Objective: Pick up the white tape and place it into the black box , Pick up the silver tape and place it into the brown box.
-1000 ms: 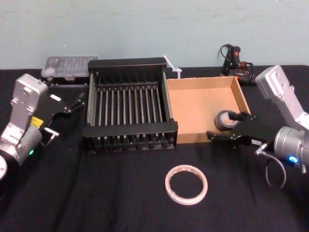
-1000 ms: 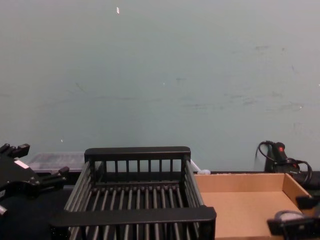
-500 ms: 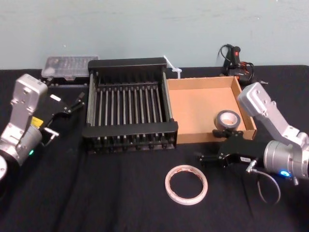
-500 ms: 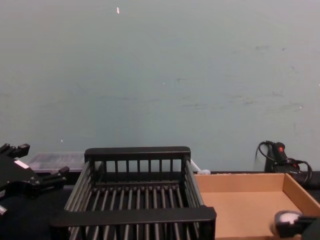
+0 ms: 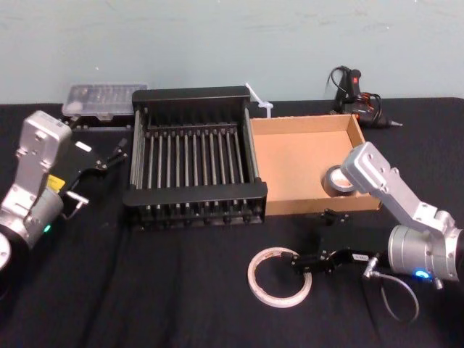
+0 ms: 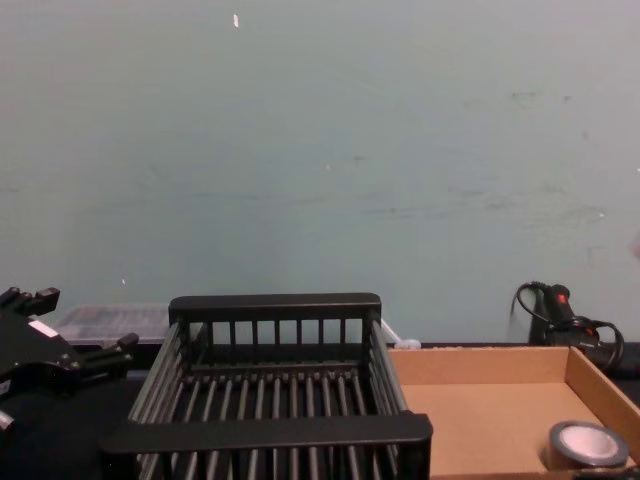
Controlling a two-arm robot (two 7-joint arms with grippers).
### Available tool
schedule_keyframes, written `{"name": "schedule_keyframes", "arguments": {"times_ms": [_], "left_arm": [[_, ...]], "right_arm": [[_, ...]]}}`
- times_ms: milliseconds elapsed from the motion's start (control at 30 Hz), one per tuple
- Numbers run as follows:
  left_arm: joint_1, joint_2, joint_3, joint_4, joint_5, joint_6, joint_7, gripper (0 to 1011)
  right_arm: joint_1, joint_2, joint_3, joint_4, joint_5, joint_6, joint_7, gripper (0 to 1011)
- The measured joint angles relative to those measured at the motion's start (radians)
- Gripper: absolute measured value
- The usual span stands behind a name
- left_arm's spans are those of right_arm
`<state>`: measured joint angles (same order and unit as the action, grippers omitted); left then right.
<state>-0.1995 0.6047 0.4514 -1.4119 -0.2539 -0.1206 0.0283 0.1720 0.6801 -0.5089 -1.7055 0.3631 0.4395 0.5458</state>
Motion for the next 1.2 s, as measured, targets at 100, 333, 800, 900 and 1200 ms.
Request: {"name": "schedule_keyframes", "arguments": {"times_ms": [100,333,800,900,1200], "left_arm": [[0.000,0.000,0.000,0.000,0.000,0.000,0.000,1001],[0.000,0.000,0.000,0.000,0.000,0.000,0.000,1001],[0.000,0.000,0.000,0.000,0.000,0.000,0.000,1001],[0.000,0.000,0.000,0.000,0.000,0.000,0.000,1001],[0.000,0.000,0.000,0.000,0.000,0.000,0.000,1001]], "right_arm": [[0.004,0.004,-0.012,0.000,-0.003,-0.003,0.006,1002],[0.010,0.014,-0.033,-0.001,-0.008,-0.008,0.019,1002],[0.031,0.017,-0.073,0.020,-0.015,-0.006,0.044,1002],[0.036,0.012,-0.080,0.032,-0.015,-0.002,0.045,1002],[0.051,0.000,-0.095,0.059,-0.016,0.006,0.046,1002]]}}
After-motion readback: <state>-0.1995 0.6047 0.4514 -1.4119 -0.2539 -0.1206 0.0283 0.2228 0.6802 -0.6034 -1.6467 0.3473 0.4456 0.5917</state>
